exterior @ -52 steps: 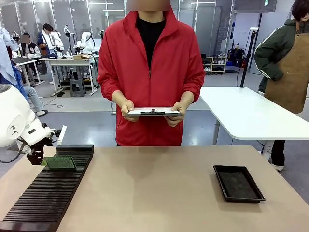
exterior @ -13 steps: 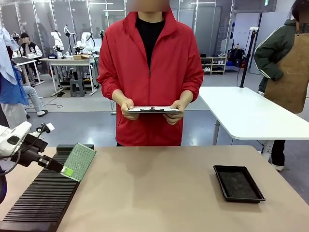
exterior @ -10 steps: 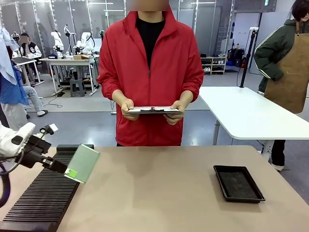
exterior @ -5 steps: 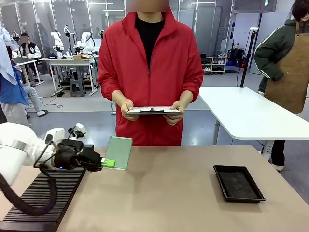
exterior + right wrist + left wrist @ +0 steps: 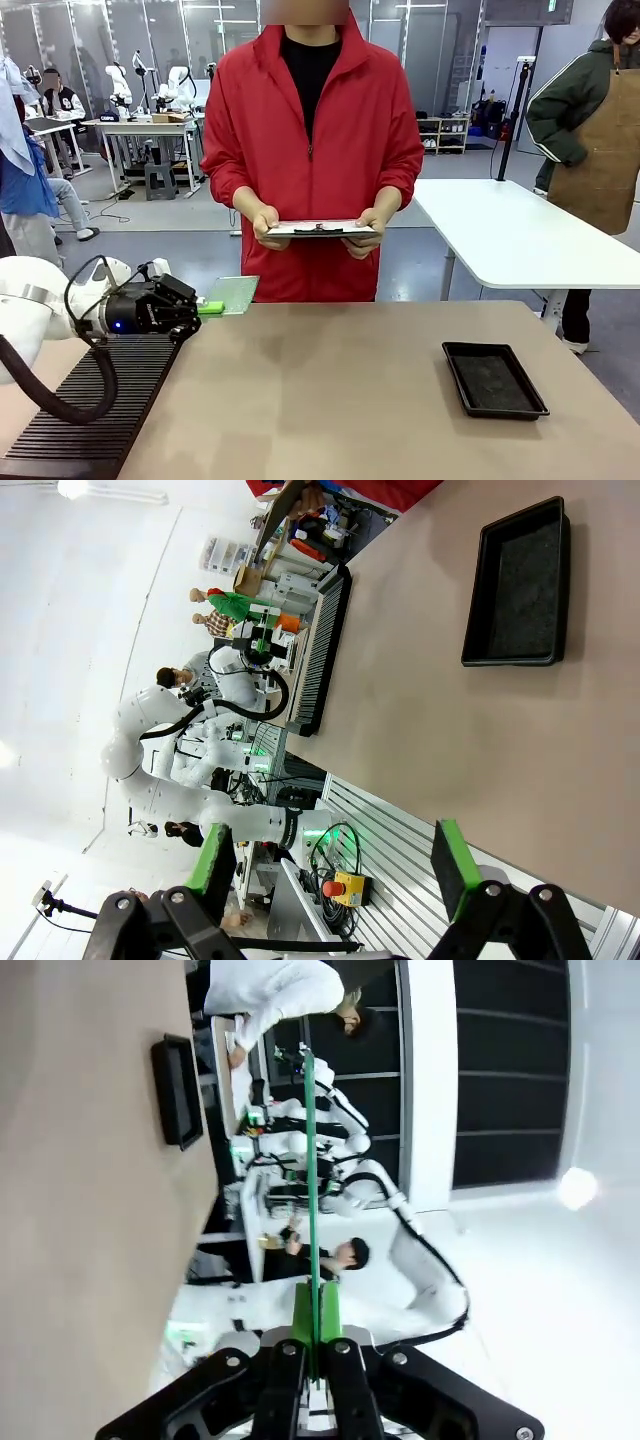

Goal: Inspect the PCB.
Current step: Pick up the Blank PCB and present it to the human.

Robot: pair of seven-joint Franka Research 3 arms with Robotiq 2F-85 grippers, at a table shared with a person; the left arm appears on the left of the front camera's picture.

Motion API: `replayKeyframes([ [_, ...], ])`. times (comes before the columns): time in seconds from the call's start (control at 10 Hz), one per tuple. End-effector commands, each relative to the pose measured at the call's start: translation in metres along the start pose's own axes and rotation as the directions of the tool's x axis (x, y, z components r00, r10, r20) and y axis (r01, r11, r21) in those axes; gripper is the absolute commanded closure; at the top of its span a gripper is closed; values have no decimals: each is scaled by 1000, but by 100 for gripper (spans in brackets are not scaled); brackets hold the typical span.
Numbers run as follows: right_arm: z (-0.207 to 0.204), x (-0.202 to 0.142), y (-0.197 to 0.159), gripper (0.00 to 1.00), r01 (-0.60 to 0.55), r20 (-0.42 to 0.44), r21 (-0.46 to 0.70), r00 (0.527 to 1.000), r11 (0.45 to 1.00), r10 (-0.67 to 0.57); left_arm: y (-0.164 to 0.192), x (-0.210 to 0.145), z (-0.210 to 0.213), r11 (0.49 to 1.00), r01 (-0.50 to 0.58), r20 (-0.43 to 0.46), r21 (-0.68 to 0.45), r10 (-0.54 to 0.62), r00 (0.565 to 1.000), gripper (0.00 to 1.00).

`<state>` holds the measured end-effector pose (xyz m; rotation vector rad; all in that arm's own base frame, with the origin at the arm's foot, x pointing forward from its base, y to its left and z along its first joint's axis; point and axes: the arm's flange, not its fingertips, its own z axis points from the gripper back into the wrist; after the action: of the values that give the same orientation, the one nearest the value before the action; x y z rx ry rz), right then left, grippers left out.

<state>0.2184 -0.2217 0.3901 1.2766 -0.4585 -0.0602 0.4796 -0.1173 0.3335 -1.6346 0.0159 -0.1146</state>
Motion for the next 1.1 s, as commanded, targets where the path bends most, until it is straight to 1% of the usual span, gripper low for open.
replayKeyframes([
  [0.0,1,1,0,0,-16,11,10,1000,1000,16,-9,25,12,992,-130,-38,-5,129,991,97],
  [0.1,1,1,0,0,-16,11,10,1000,1000,16,-11,36,20,988,-153,-3,10,153,988,97],
  [0.2,1,1,0,0,-16,11,10,1000,1000,16,-12,45,27,988,-158,2,0,158,988,97],
  [0.3,1,1,0,0,-16,11,10,1000,1000,16,-13,54,33,988,-140,40,73,137,990,97],
  [0.4,1,1,0,0,-16,11,10,1000,1000,16,-16,62,37,990,-111,50,91,107,993,97],
  [0.6,1,1,0,0,-16,11,10,1000,1000,16,-18,77,43,988,-95,109,119,82,991,97],
  [0.8,1,1,0,0,-16,11,10,1000,1000,16,-20,82,44,993,-63,130,102,50,990,97],
  [0.9,1,1,0,0,-16,11,10,1000,1000,16,-22,73,48,990,-94,106,107,82,991,97],
  [1.0,1,1,0,0,-16,11,10,1000,1000,16,-22,73,48,990,-94,106,107,82,991,97],
])
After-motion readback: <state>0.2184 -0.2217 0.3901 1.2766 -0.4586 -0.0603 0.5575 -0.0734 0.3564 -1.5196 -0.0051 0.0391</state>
